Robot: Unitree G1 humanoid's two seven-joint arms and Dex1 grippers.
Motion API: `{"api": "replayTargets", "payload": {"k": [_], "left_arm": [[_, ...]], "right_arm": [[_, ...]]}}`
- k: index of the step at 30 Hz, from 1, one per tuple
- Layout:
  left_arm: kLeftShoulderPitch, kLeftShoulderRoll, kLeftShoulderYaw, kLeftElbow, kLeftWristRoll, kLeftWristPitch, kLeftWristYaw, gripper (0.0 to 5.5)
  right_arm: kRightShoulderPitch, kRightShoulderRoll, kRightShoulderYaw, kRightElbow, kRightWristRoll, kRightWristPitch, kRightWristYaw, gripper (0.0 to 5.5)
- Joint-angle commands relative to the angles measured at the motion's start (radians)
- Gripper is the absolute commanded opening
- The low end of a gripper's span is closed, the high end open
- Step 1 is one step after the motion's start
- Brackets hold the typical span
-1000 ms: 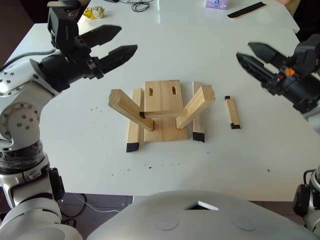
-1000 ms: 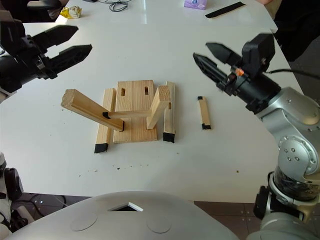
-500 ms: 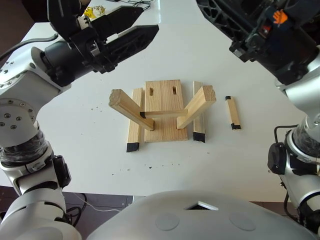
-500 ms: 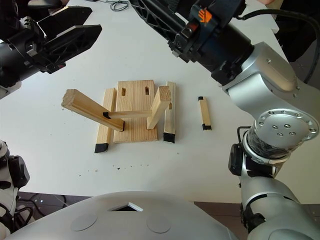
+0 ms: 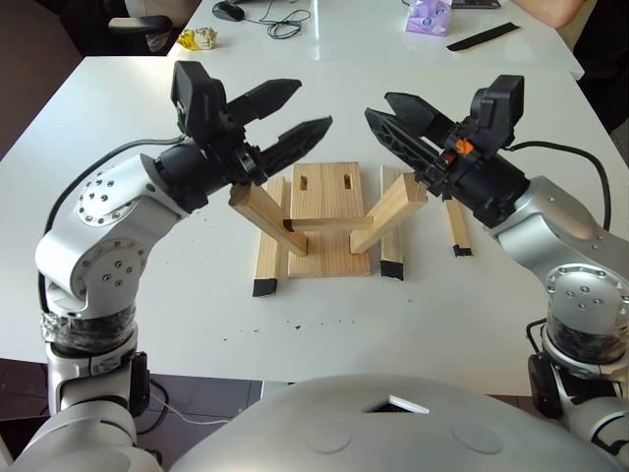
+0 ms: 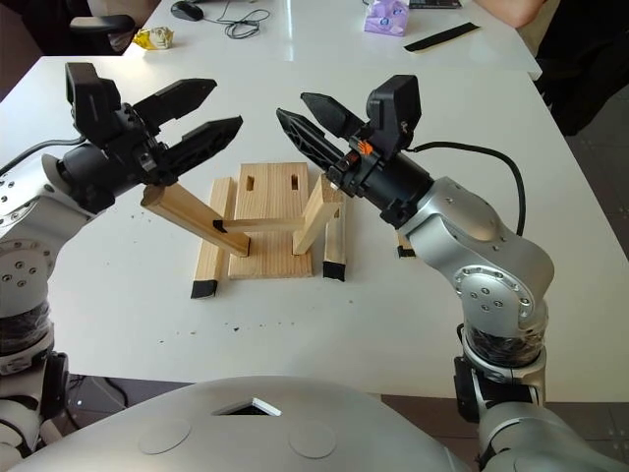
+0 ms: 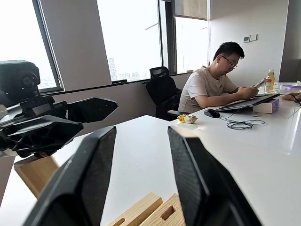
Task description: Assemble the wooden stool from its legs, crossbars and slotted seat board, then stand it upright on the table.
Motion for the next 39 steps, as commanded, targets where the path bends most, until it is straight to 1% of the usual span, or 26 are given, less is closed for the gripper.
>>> {"api": "replayTargets", "payload": {"k": [1, 3, 6, 9, 10, 11, 13, 15, 16, 18, 21, 23, 25, 27, 29, 35, 39], "left_arm": [[-0.052, -0.035, 0.002, 0.030, -0.047, 0.077, 0.083, 3.37], [-0.074, -0.019, 0.024, 0.026, -0.039, 0.082, 0.098, 3.37], [-0.049, 0.046, 0.047, 0.006, 0.030, 0.068, 0.070, 3.37], [0.013, 0.132, 0.061, 0.007, 0.170, 0.010, 0.027, 3.37], [0.042, 0.163, 0.063, 0.011, 0.233, -0.028, 0.008, 3.37], [0.100, 0.201, 0.066, 0.013, 0.314, -0.083, -0.018, 3.37], [0.236, 0.250, 0.085, -0.002, 0.432, -0.169, -0.068, 3.37], [0.356, 0.281, 0.078, -0.012, 0.560, -0.248, -0.079, 3.37], [0.396, 0.278, 0.064, -0.016, 0.625, -0.284, -0.062, 3.37], [0.426, 0.242, 0.013, -0.036, 0.707, -0.319, -0.025, 3.37], [0.379, 0.191, -0.092, -0.082, 0.773, -0.322, -0.010, 3.37], [0.279, 0.160, -0.165, -0.087, 0.790, -0.292, -0.024, 3.37], [0.188, 0.128, -0.239, -0.102, 0.801, -0.255, -0.044, 3.37], [0.157, 0.114, -0.283, -0.128, 0.811, -0.235, -0.065, 3.37], [0.171, 0.115, -0.289, -0.153, 0.808, -0.207, -0.073, 3.37], [0.256, 0.112, -0.270, -0.106, 0.809, -0.210, -0.085, 3.37], [0.296, 0.102, -0.247, -0.019, 0.812, -0.278, -0.099, 3.37]], "right_arm": [[-0.031, 0.037, -0.038, 0.020, -0.003, -0.013, -0.057, 2.03], [-0.054, 0.053, -0.091, 0.024, 0.001, -0.033, -0.112, 2.03], [-0.050, 0.038, -0.170, 0.004, -0.051, -0.052, -0.188, 2.03], [0.018, -0.004, -0.254, -0.049, -0.154, -0.051, -0.272, 2.03], [0.050, -0.015, -0.269, -0.069, -0.191, -0.041, -0.297, 2.03], [0.102, -0.045, -0.263, -0.097, -0.273, -0.024, -0.325, 2.03], [0.220, -0.102, -0.212, -0.169, -0.425, 0.004, -0.364, 2.03], [0.319, -0.123, -0.134, -0.250, -0.553, 0.027, -0.408, 2.03], [0.357, -0.114, -0.077, -0.280, -0.608, 0.033, -0.434, 2.03], [0.378, -0.053, 0.045, -0.298, -0.678, 0.053, -0.484, 2.03], [0.264, 0.093, 0.207, -0.210, -0.724, 0.084, -0.518, 2.03], [0.148, 0.200, 0.278, -0.114, -0.746, 0.094, -0.526, 2.03], [0.057, 0.280, 0.330, -0.015, -0.780, 0.099, -0.527, 2.03], [0.044, 0.326, 0.339, 0.033, -0.804, 0.099, -0.519, 2.03], [0.074, 0.339, 0.338, 0.048, -0.824, 0.095, -0.500, 2.03], [0.165, 0.311, 0.307, 0.038, -0.853, 0.081, -0.424, 2.03], [0.181, 0.285, 0.269, 0.026, -0.869, 0.057, -0.364, 2.03]]}}
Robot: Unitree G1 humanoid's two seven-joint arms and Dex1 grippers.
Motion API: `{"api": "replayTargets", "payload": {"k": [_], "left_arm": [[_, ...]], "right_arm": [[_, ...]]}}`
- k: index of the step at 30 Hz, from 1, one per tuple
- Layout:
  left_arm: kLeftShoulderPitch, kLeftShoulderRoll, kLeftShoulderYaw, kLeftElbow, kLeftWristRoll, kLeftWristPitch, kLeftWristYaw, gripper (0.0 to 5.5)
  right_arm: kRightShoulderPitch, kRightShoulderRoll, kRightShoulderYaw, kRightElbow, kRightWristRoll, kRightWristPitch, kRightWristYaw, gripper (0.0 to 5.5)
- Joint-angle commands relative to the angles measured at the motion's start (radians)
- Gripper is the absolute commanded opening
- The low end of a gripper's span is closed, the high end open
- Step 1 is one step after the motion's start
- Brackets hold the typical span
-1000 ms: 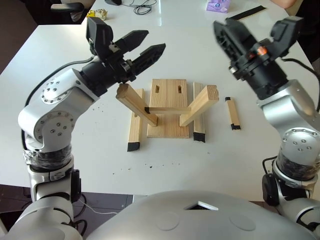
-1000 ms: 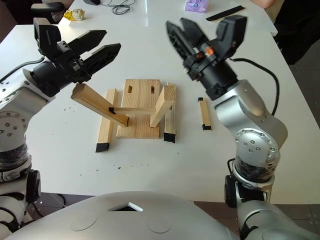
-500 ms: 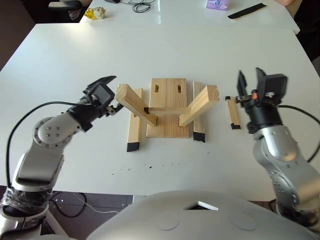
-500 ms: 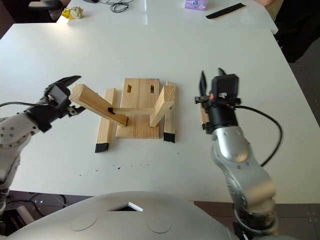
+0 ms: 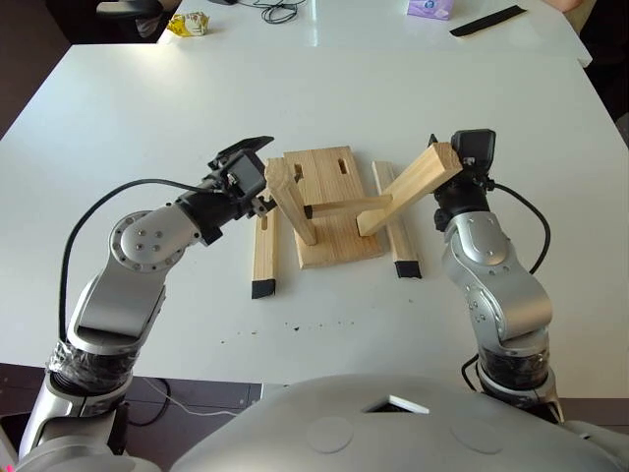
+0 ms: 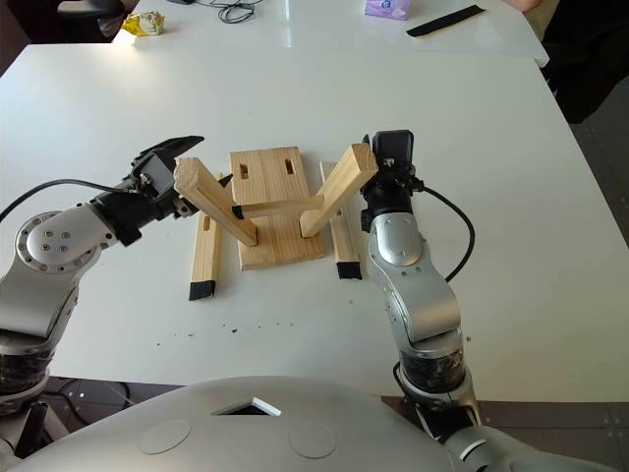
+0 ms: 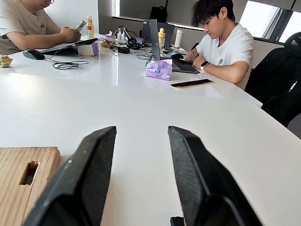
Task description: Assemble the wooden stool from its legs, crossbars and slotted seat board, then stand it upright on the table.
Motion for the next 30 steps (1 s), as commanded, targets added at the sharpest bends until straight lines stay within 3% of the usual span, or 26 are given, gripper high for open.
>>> {"api": "replayTargets", "payload": {"k": [1, 9, 13, 30], "left_arm": [[0.030, -0.022, -0.035, 0.094, -0.001, -0.066, -0.051, 3.37], [-0.032, -0.058, -0.017, 0.320, 0.042, -0.244, -0.065, 3.37], [-0.050, -0.068, -0.020, 0.384, 0.059, -0.304, -0.072, 3.37], [-0.030, -0.121, -0.078, 0.518, 0.160, -0.464, -0.085, 3.37]], "right_arm": [[0.027, -0.020, 0.018, -0.014, 0.026, -0.037, 0.117, 2.03], [0.073, -0.163, -0.131, 0.234, 0.041, -0.212, 0.357, 2.03], [0.041, -0.176, -0.160, 0.336, 0.074, -0.286, 0.466, 2.03], [-0.072, -0.113, -0.046, 0.682, 0.035, -0.429, 0.672, 2.03]]}}
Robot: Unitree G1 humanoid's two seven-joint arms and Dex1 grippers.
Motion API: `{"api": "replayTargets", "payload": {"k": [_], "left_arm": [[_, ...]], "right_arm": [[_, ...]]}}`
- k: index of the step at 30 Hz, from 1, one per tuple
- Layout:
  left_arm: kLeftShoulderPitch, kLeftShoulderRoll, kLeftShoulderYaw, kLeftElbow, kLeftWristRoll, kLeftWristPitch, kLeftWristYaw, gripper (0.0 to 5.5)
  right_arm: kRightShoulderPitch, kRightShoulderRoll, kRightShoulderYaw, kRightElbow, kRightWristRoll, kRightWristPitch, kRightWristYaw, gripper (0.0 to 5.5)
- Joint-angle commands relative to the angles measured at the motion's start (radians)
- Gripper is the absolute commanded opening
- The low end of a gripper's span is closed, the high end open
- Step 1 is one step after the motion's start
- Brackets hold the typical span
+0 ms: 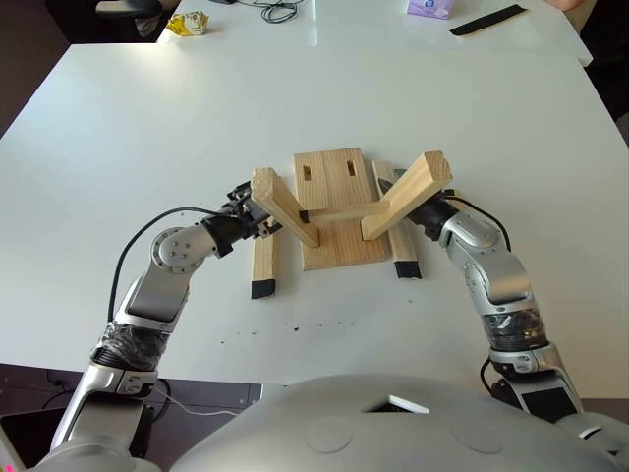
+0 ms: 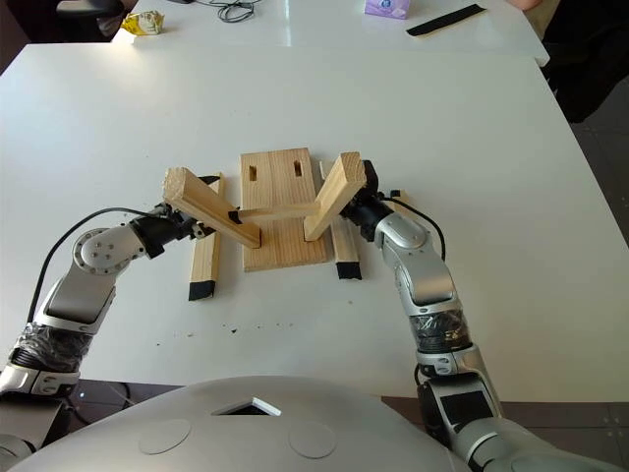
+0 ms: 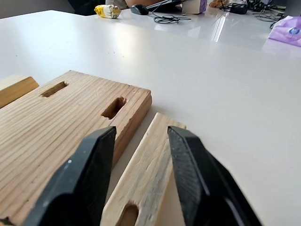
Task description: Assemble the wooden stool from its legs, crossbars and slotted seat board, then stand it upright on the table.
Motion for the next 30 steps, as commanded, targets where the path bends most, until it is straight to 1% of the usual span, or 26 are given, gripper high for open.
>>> {"api": "replayTargets", "payload": {"k": [1, 4, 6, 12, 20, 23, 26, 30], "left_arm": [[-0.012, -0.012, -0.006, 0.001, 0.016, -0.009, -0.004, 3.37], [-0.011, -0.021, -0.009, -0.008, 0.022, -0.009, -0.005, 3.37], [-0.010, -0.023, -0.007, -0.011, 0.024, -0.009, -0.006, 3.37], [0.027, -0.017, 0.013, -0.016, 0.033, -0.016, 0.008, 3.37], [0.081, -0.017, 0.020, -0.010, 0.058, -0.032, 0.030, 3.37], [0.095, -0.015, 0.015, 0.016, 0.064, -0.043, 0.027, 3.37], [0.101, -0.005, 0.021, 0.090, 0.081, -0.067, 0.037, 3.37], [0.113, 0.020, 0.014, 0.155, 0.104, -0.107, 0.026, 3.37]], "right_arm": [[-0.009, 0.001, 0.038, 0.111, -0.046, -0.056, 0.023, 2.03], [0.016, -0.007, 0.064, 0.160, -0.086, -0.104, 0.029, 2.03], [0.042, -0.022, 0.064, 0.147, -0.102, -0.120, 0.027, 2.03], [0.146, -0.094, 0.008, 0.031, -0.102, -0.108, 0.038, 2.03], [0.257, -0.184, -0.038, -0.091, -0.103, -0.084, 0.066, 2.03], [0.287, -0.218, -0.059, -0.117, -0.104, -0.082, 0.080, 2.03], [0.301, -0.248, -0.081, -0.136, -0.102, -0.081, 0.090, 2.03], [0.291, -0.253, -0.097, -0.168, -0.094, -0.069, 0.091, 2.03]]}}
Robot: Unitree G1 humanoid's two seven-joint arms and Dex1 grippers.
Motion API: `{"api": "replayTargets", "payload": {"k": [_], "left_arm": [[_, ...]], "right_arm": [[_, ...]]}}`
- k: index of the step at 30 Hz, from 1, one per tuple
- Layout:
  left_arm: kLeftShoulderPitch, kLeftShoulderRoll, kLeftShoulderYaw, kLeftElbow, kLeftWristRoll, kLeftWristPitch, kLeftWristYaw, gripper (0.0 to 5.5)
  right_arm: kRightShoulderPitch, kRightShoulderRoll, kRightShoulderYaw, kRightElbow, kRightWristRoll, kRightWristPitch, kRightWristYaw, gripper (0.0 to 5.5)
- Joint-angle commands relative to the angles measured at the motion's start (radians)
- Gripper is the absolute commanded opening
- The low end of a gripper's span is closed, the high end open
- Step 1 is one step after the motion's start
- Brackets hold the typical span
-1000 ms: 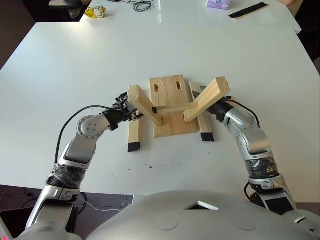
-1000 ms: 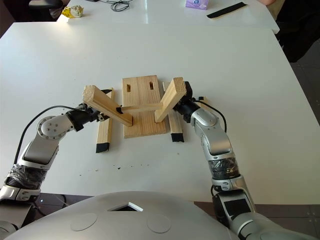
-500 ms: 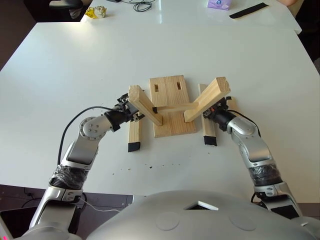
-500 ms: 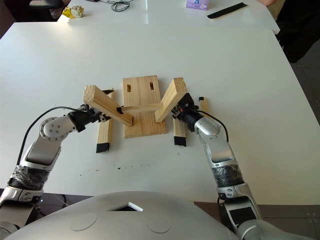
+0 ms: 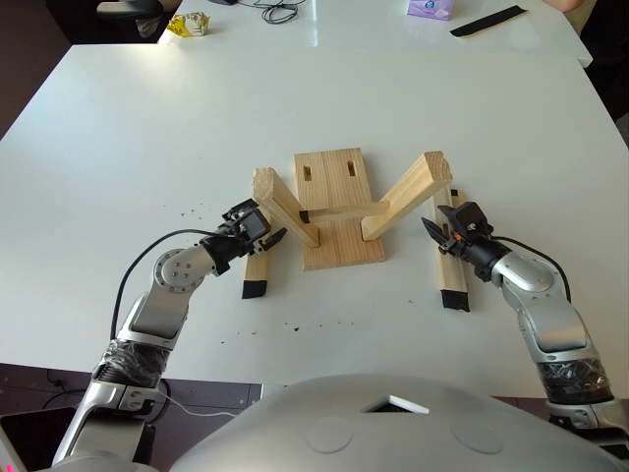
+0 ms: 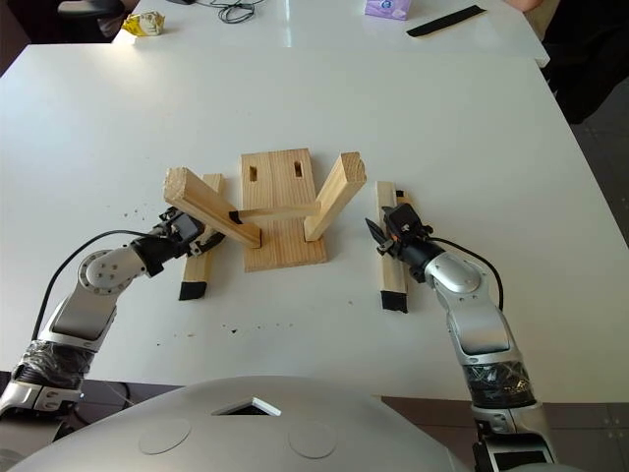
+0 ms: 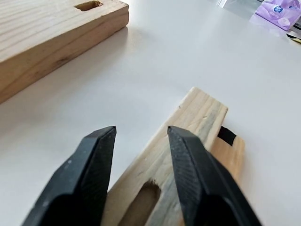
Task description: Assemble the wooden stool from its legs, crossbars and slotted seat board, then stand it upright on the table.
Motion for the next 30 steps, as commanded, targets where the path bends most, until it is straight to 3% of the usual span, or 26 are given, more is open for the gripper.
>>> {"api": "replayTargets", "payload": {"k": [1, 8, 15, 22, 30], "left_arm": [[0.022, 0.040, -0.008, 0.054, 0.036, -0.023, -0.023, 3.37], [-0.032, 0.060, -0.004, 0.063, 0.020, -0.042, -0.058, 3.37], [-0.117, 0.009, 0.033, -0.045, -0.068, 0.052, -0.061, 3.37], [-0.237, -0.044, 0.017, -0.101, -0.106, 0.097, -0.071, 3.37], [-0.286, -0.085, -0.049, 0.077, -0.026, -0.018, -0.063, 3.37]], "right_arm": [[0.002, -0.006, -0.010, -0.033, -0.003, 0.040, 0.000, 2.03], [0.003, 0.026, -0.008, -0.132, 0.013, 0.075, -0.015, 2.03], [0.010, 0.011, -0.015, -0.243, 0.022, 0.124, -0.006, 2.03], [0.008, -0.130, -0.006, -0.320, 0.017, 0.135, 0.128, 2.03], [0.039, -0.288, 0.019, -0.482, 0.104, 0.192, 0.339, 2.03]]}}
